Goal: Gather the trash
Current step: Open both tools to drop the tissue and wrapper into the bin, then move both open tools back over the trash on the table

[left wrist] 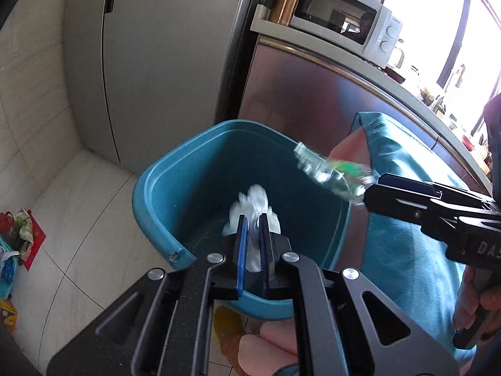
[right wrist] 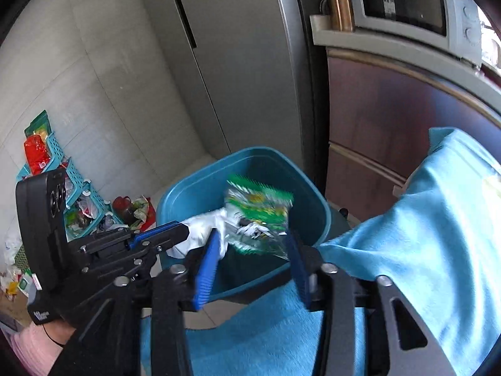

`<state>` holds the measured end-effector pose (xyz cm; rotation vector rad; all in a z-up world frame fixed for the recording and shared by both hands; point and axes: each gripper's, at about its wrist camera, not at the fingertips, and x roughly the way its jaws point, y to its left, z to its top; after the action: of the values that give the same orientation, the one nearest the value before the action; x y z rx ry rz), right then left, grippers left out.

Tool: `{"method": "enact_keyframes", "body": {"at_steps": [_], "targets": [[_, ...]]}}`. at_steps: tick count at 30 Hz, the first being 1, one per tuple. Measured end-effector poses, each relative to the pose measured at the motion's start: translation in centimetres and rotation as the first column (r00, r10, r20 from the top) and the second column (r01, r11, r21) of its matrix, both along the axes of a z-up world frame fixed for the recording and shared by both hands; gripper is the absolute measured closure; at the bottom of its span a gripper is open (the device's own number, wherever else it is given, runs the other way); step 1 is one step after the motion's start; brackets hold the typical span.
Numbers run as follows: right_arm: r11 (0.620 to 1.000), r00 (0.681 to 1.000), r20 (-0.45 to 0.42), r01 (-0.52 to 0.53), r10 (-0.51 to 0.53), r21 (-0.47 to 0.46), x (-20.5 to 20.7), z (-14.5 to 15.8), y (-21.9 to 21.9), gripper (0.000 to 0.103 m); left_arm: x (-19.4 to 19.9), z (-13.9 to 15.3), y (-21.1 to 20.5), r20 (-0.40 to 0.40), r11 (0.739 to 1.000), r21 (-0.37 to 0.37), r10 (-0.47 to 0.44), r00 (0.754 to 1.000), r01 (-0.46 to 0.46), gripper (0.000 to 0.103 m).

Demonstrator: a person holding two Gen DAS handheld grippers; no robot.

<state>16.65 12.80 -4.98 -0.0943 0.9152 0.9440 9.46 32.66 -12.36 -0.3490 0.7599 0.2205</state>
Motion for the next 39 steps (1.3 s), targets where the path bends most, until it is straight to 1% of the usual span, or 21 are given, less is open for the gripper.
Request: {"method": "enact_keyframes", "body": {"at_steps": [2, 3, 6, 9, 11, 15, 17, 21, 24, 29, 32, 36, 39], "targets": [[1.0, 1.0, -0.01, 0.01, -0.01, -0.004, 0.3, 0.0, 0.4, 0.046, 0.3, -0.5, 0.1, -0.011, 1.0, -0.004, 0.01, 1.0, -0.01, 0.084], [1.0, 1.0, -0.009, 0.015, -0.015, 0.005, 0.3, 0.1, 0.3, 0.046, 0.4, -0.6, 0.0, -0.013, 1.0, -0.004, 0.01, 1.0, -0.01, 0.083], [0.999, 1.0, 0.004, 0.027, -0.028, 0.033, -0.1, 0.7, -0.9, 0.046, 0.4, -0.7, -0.2, -0.006, 1.0, -0.003, 0.012, 1.0, -0.012, 0.077], [0.997, 0.999, -0.007, 0.038, -0.037, 0.062, -0.7, 1.0, -3.0, 0.046, -0.4, 0.1, -0.9, 0.029, 1.0, 0.017, 0.001, 1.0, -0.001, 0.072], [0.996, 0.999, 0.006, 0.041, -0.042, 0.08, -1.1, 1.4, -4.3, 0.046, -1.0, 1.1, -1.7, 0.061, 0.999, 0.031, -0.016, 0.998, 0.014, 0.07], [0.99, 0.998, 0.039, 0.053, -0.059, 0.131, -2.9, 3.0, -7.8, 0.044, -2.3, 3.1, -3.8, 0.132, 0.997, 0.041, -0.073, 0.989, 0.068, 0.062], [0.986, 0.995, 0.061, 0.065, -0.075, 0.155, -4.2, 3.7, -9.9, 0.044, -2.6, 4.1, -5.4, 0.162, 0.993, 0.048, -0.115, 0.98, 0.108, 0.06], [0.974, 0.986, 0.092, 0.118, -0.137, 0.193, -6.5, 4.8, -15.0, 0.043, -3.3, 5.6, -9.0, 0.21, 0.976, 0.047, -0.217, 0.953, 0.212, 0.057], [0.961, 0.973, 0.1, 0.183, -0.206, 0.207, -8.0, 5.1, -18.9, 0.043, -3.4, 6.2, -12.2, 0.228, 0.953, 0.041, -0.3, 0.926, 0.299, 0.055], [0.923, 0.932, 0.099, 0.322, -0.348, 0.21, -10.5, 5.0, -25.4, 0.043, -2.9, 6.4, -18.7, 0.225, 0.892, 0.038, -0.446, 0.866, 0.45, 0.055], [0.885, 0.89, 0.101, 0.417, -0.444, 0.207, -11.9, 4.8, -29.5, 0.043, -2.8, 6.3, -22.6, 0.221, 0.846, 0.037, -0.526, 0.822, 0.531, 0.054], [0.821, 0.823, 0.098, 0.534, -0.56, 0.203, -13.1, 4.3, -34.6, 0.043, -2.9, 5.9, -27.7, 0.208, 0.786, 0.042, -0.61, 0.764, 0.616, 0.052], [0.769, 0.769, 0.098, 0.607, -0.632, 0.199, -14.2, 3.8, -38.1, 0.043, -3.0, 5.6, -30.2, 0.201, 0.752, 0.045, -0.652, 0.731, 0.658, 0.052]]}}
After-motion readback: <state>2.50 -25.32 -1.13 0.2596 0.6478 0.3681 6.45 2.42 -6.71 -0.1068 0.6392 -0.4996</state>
